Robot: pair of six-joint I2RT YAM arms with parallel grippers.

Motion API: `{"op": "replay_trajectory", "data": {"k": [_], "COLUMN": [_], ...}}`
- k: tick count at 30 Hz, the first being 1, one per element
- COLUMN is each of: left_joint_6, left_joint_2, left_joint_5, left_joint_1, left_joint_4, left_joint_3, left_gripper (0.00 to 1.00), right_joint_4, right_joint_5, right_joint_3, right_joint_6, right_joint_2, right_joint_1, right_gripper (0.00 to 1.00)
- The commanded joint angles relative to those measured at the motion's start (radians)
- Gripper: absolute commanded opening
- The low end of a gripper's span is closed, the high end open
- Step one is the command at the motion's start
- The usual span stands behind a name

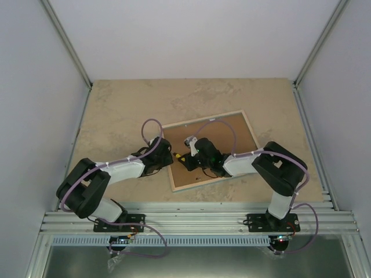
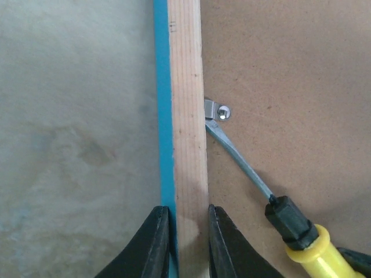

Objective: Take the photo out of the frame

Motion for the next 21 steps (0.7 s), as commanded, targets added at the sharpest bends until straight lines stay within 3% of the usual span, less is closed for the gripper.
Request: {"op": "replay_trajectory", "data": {"k": [1,8,21], "left_joint_6": [0.059,0.058,0.052], "left_joint_2": [-0.013,0.011,0.038], "left_joint_5": [0.123,0.095,0.118], "left_joint_1": [-0.044,-0.042,-0.042], "left_joint_4": [-0.143,-0.15,-0.122], "left_joint_3": [0.034,0.044,0.044], "left_gripper": [0.0,0.0,0.0], "right_joint_4": [0.013,-0.014,0.072], "right_joint_5": [0.1,0.153,0.193], "right_joint_3": [-0.042,-0.07,-0.129], "right_joint_6": [-0.018,0.01,0.098], "right_joint_2": [-0.088,-0.163,-0.127], "right_joint_1": [-0.013,0.008,0.044], "right_gripper": [0.0,0.01,0.0]}}
